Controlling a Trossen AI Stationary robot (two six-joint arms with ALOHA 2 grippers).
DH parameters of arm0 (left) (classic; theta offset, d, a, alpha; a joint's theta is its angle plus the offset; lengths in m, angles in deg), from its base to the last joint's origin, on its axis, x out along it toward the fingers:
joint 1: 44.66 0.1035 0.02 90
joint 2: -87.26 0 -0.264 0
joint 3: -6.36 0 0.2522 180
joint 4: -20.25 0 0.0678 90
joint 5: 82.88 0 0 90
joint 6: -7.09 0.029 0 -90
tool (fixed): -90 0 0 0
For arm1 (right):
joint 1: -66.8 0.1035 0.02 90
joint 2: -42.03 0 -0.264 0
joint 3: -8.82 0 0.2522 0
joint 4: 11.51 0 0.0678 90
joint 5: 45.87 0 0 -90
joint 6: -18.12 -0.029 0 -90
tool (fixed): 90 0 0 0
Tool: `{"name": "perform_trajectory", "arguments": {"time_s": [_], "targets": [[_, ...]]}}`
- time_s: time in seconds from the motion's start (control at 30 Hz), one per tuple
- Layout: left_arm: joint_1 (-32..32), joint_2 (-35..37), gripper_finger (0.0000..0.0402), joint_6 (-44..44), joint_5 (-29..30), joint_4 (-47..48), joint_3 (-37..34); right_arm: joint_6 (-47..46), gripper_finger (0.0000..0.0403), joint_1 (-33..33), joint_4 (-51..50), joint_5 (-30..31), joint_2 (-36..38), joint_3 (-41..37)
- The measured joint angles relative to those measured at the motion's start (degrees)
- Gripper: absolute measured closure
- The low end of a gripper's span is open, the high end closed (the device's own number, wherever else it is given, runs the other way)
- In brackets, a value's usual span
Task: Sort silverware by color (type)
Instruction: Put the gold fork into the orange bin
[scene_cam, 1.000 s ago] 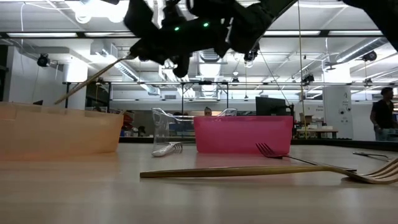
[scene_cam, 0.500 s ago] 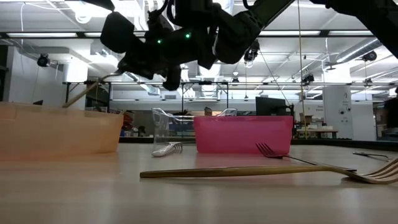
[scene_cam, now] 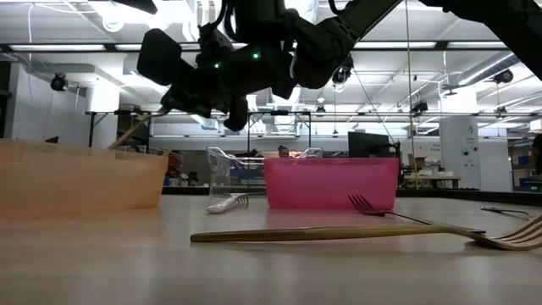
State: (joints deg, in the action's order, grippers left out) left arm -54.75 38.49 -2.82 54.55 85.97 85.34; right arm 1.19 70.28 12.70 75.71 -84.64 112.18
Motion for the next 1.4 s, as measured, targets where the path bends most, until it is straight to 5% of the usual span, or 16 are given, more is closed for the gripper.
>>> {"name": "perform_trajectory", "arguments": {"time_s": [1.4], "targets": [[0.0,0.0,0.0361,0.0,0.0,-0.1,0.0,-1.9,0.0190,-0.6,-7.7,0.0,0.9,0.0]]}}
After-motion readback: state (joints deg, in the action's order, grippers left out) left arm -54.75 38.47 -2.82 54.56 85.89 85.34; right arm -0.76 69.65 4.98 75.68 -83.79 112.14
